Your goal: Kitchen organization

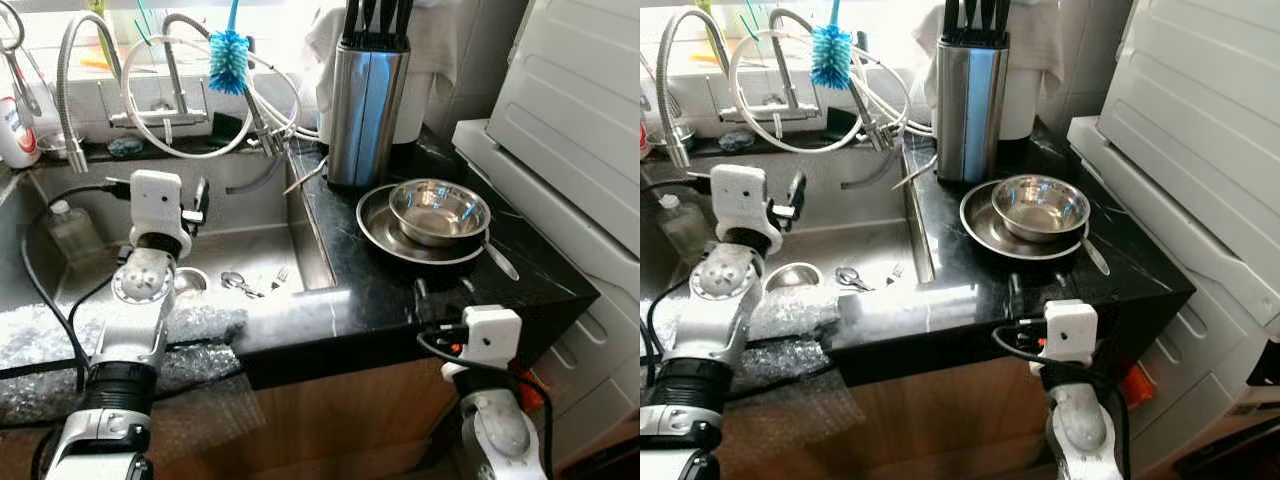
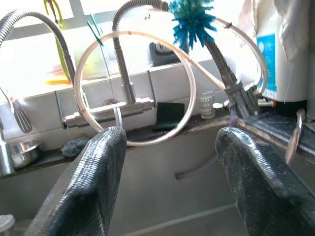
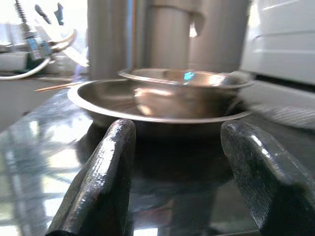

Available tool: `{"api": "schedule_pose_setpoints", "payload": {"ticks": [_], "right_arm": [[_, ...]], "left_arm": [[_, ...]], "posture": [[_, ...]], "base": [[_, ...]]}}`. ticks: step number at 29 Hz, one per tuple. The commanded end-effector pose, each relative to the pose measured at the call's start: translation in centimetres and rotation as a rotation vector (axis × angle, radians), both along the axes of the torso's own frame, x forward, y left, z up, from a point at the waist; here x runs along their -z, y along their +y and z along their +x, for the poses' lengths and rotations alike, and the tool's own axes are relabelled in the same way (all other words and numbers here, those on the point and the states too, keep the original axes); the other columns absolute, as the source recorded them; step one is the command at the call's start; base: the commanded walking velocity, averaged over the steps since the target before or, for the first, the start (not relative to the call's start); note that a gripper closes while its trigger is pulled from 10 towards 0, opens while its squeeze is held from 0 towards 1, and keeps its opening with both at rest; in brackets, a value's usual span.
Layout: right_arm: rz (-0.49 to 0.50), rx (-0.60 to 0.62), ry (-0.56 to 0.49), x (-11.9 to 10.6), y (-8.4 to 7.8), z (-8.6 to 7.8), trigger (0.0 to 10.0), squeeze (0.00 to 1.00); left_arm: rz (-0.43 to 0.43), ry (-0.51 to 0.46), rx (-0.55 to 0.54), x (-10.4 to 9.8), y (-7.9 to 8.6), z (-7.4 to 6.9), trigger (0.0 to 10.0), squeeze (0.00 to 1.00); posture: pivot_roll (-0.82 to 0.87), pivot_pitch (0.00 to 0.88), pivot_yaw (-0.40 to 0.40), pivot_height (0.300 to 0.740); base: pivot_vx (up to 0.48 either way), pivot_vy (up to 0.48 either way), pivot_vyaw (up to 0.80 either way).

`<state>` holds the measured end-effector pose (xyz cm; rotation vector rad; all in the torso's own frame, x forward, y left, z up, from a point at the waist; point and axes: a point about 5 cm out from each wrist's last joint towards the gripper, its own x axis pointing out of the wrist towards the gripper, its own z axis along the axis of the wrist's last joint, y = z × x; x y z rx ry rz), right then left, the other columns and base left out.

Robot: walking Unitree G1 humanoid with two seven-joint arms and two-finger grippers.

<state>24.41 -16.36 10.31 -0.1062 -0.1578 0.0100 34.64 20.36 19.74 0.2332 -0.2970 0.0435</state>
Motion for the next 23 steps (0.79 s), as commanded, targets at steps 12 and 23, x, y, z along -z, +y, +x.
{"api": "schedule_pose_setpoints", "payload": {"ticks": [12, 23], "right_arm": [[-0.020, 0.072, -0.061, -2.0, -0.4, -0.7, 10.0, 0.00], [-0.193, 0.159, -0.109, -2.2, -1.3, -2.4, 10.0, 0.00]], "left_arm": [[0.060, 0.011, 0.042, 1.1, -0.1, -1.3, 10.0, 0.00], [0.047, 0.043, 0.054, 2.5, -0.4, -1.9, 10.0, 0.00]], "posture": [[-0.16, 0.002, -0.021, 0.740], [-0.16, 0.000, -0.018, 0.740]], "base": [[0.000, 0.000, 0.00], [0.000, 0.000, 0.00]]}}
